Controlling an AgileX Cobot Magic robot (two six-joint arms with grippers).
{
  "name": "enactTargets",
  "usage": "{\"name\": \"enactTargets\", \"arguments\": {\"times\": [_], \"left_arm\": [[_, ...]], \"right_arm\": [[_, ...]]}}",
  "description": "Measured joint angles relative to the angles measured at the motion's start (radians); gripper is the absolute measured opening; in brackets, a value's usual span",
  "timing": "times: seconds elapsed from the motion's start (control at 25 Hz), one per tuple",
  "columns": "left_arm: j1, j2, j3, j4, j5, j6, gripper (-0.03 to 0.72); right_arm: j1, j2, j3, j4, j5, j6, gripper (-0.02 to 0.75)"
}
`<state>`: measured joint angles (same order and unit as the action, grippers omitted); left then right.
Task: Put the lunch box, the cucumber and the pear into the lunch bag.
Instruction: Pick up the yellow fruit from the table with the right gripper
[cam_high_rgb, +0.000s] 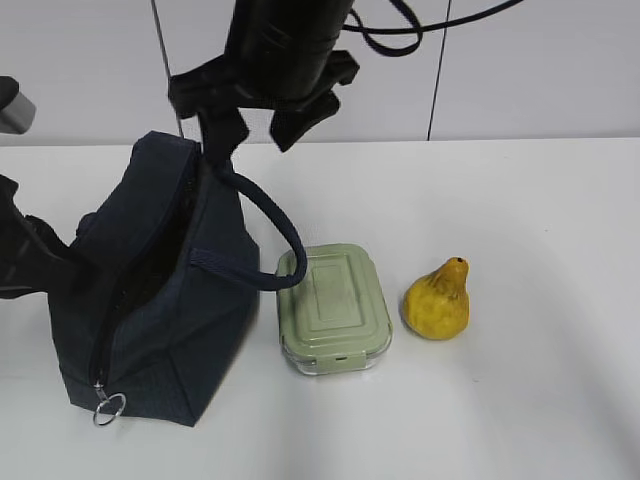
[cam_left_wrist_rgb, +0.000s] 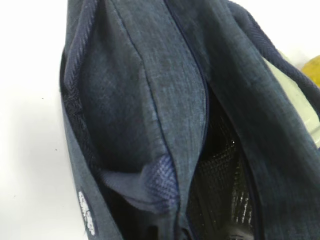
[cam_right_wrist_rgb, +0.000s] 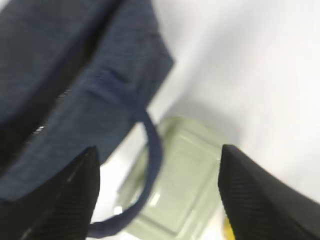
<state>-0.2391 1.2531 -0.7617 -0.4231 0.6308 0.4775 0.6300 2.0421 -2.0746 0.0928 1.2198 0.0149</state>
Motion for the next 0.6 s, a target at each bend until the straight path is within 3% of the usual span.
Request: {"name": "enactTargets", "arguments": {"times": [0.2,0.6], "left_arm": [[0.000,-0.003,0.000,0.001,0.003,0.000,0.002],[0.000,-0.018,0.000,0.006,0.007,0.000,0.002]], "right_arm": [[-0.043,0.000,0.007,-0.125,0.021,0.048,0.562],[-0.205,-0.033,0.175,-0.106,0.023,0.063,0.522]]}}
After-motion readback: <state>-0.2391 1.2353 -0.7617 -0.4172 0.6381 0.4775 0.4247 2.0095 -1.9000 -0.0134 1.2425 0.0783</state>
